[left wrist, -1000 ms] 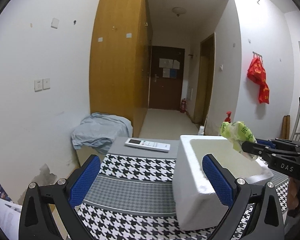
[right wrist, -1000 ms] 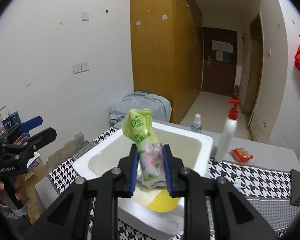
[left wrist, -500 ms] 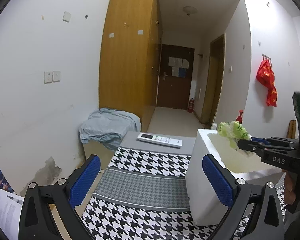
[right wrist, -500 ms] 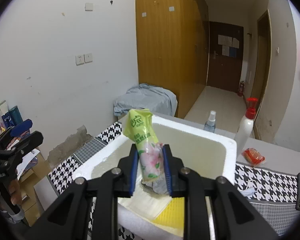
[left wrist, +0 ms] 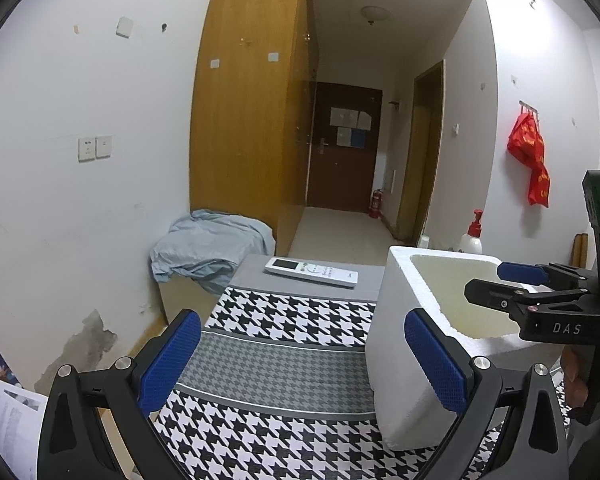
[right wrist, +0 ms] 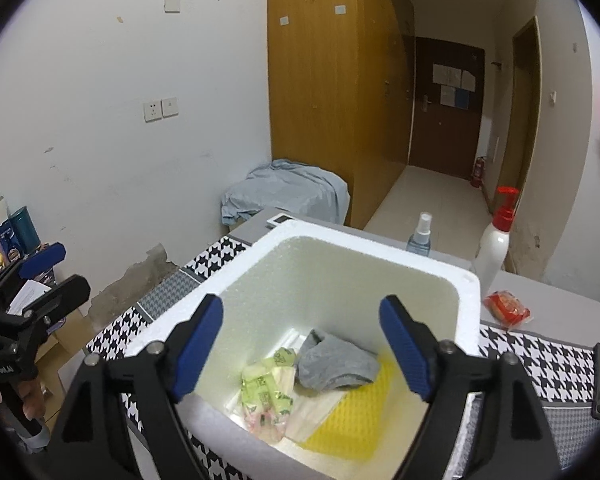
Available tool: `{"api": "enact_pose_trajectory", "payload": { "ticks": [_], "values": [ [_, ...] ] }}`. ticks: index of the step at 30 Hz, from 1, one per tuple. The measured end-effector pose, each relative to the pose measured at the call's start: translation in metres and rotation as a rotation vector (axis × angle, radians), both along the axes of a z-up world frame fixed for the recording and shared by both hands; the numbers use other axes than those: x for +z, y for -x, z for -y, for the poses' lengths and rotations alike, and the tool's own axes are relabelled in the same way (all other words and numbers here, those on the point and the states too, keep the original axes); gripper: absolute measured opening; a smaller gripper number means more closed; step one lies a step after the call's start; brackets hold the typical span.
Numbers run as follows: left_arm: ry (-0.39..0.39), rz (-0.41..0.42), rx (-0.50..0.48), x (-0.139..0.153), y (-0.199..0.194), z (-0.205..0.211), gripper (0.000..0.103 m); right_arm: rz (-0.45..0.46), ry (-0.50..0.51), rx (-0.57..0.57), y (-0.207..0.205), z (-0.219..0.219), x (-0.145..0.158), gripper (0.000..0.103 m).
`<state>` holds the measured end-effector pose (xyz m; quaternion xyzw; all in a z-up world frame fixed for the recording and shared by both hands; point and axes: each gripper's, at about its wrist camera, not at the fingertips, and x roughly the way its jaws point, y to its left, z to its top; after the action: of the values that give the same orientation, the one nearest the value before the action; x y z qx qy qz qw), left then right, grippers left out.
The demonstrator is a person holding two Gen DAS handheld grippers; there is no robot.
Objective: Organize soft objects
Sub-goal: 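Carry the packet over the box and open the right tool to drop it, then withdraw both open tools from the foam box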
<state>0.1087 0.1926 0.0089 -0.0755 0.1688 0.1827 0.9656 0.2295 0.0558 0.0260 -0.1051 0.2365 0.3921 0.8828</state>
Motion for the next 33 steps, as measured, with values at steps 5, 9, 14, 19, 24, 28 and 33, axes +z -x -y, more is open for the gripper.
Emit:
{"api": "enact_pose_trajectory", "payload": {
  "ticks": [5, 9, 14, 19, 24, 28, 33],
  "values": [
    [-0.004, 0.004, -0.002, 0.003, 0.002, 0.004, 0.102, 0.008, -0.016, -0.004, 0.003, 0.004, 0.004, 0.084],
    [-0.021, 0.012, -0.005, 0.006, 0.006, 0.013, 0.102, 0.021, -0.034, -0.014, 0.008, 0.014, 0.009, 0.084],
    [-0.032, 0.026, -0.024, 0.012, 0.011, 0.026, 0.102, 0.044, -0.064, -0.029, 0.019, 0.03, 0.018, 0.088],
    [-0.039, 0.04, -0.049, 0.018, 0.016, 0.04, 0.102, 0.064, -0.105, -0.049, 0.029, 0.05, 0.026, 0.095],
    [-0.037, 0.064, -0.071, 0.023, 0.021, 0.054, 0.102, 0.089, -0.129, -0.076, 0.039, 0.069, 0.031, 0.103],
    [-0.053, 0.067, -0.099, 0.026, 0.022, 0.067, 0.102, 0.103, -0.143, -0.09, 0.046, 0.085, 0.036, 0.103],
    [-0.065, 0.074, -0.142, 0.03, 0.023, 0.085, 0.102, 0.125, -0.152, -0.125, 0.054, 0.105, 0.039, 0.103]
  ]
}}
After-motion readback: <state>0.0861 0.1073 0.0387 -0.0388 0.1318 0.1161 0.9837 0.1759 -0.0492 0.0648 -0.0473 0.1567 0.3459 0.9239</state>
